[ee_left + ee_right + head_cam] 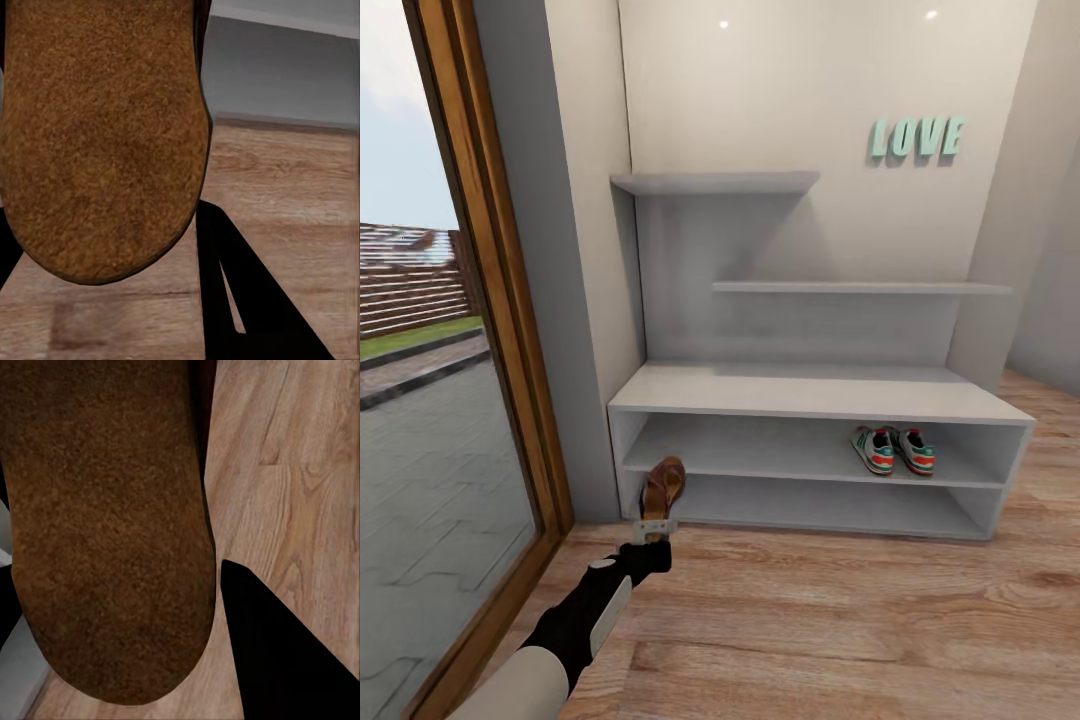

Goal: Pick up the two gym shoes and the two sandals from the corridor floor and place them onto the hallstand (shoe rack) in the corridor, making sure they are on the rack and not on the floor. Arrange them so the two gym shoes are next to each other and the two sandals are next to each other.

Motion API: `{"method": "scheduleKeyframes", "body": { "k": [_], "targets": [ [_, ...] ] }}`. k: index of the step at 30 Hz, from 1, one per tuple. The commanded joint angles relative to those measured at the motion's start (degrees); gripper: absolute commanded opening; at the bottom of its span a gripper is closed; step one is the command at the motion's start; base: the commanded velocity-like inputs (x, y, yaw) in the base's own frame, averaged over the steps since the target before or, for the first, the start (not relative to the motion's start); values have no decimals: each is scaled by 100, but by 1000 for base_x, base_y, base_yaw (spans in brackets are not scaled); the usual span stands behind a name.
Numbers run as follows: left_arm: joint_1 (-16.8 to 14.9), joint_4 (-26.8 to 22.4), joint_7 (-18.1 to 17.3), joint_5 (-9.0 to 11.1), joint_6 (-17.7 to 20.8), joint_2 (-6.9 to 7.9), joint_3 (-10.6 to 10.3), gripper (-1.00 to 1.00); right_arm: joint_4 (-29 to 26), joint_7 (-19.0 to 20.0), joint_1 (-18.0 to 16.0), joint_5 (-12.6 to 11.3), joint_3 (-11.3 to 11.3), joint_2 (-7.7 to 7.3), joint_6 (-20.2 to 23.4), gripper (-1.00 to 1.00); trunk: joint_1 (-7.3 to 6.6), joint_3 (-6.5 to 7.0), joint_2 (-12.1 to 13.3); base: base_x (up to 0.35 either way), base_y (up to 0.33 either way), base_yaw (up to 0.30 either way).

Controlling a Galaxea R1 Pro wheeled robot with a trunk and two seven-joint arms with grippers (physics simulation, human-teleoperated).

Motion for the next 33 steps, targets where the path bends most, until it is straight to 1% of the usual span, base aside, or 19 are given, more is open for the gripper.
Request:
{"method": "scheduleKeyframes", "body": {
  "k": [1,2,3,4,5,6,7,8,10,11,13,16,17,20,33],
  "targets": [
    [-3,-14,6,28,256,-10,-9,-100,-6,7,-7,-57,-20,-35,32,-100,-1,-6,-3,0,0,0],
    [-6,-23,23,27,472,-18,-9,-100,-5,7,-7,-53,-22,-58,32,-100,-1,-6,-3,0,0,0],
    [-7,-28,33,27,575,-22,-9,-100,-7,7,-7,-52,-23,-66,32,-100,-1,-6,-3,0,0,0],
    [-14,-34,47,27,761,-33,-11,-100,-9,7,-7,-47,-24,-78,35,-100,-1,-6,-3,0,0,0],
    [-24,-45,62,25,1025,-52,-14,-100,-11,2,-7,-38,-25,-92,36,-100,-1,-6,-3,0,0,0],
    [-42,-131,70,20,1389,-62,-18,-100,-12,0,-7,13,-26,-101,39,-100,-1,-6,-3,0,0,0],
    [-47,-230,70,19,1567,-60,-24,-100,-13,-1,-7,80,-26,-104,40,-100,-1,-6,-3,0,0,0],
    [-51,-393,71,13,1785,-48,-30,-100,-13,-2,-7,262,-26,-102,40,-100,-1,-6,-3,0,0,0],
    [-54,-564,71,-34,1942,-36,-33,-100,-17,-2,-7,590,-26,-100,41,-100,-1,-6,-3,0,0,0],
    [-54,-612,71,-91,1982,-33,-34,-100,-19,-2,-7,730,-26,-100,41,-100,-1,-6,-3,0,0,0],
    [-55,-662,71,-265,2026,-31,-33,-100,-24,-2,-7,898,-26,-99,41,-100,-1,-6,-3,0,0,0],
    [-55,-694,71,-599,2052,-42,-34,-100,-30,-2,-7,996,-26,-98,41,-100,-1,-12,-3,0,0,0],
    [-56,-698,69,-634,2053,-43,-34,-100,-31,-2,-7,1003,-26,-98,41,-100,-1,-18,-3,0,0,0],
    [-56,-701,67,-680,2053,-44,-31,-100,-33,-2,-7,1013,-26,-99,41,-100,-1,-42,-3,0,0,0],
    [-56,-705,62,-699,2048,-45,-27,-100,-66,-2,-7,1016,-26,-99,41,-100,32,-445,-20,0,0,0]
  ]
}}
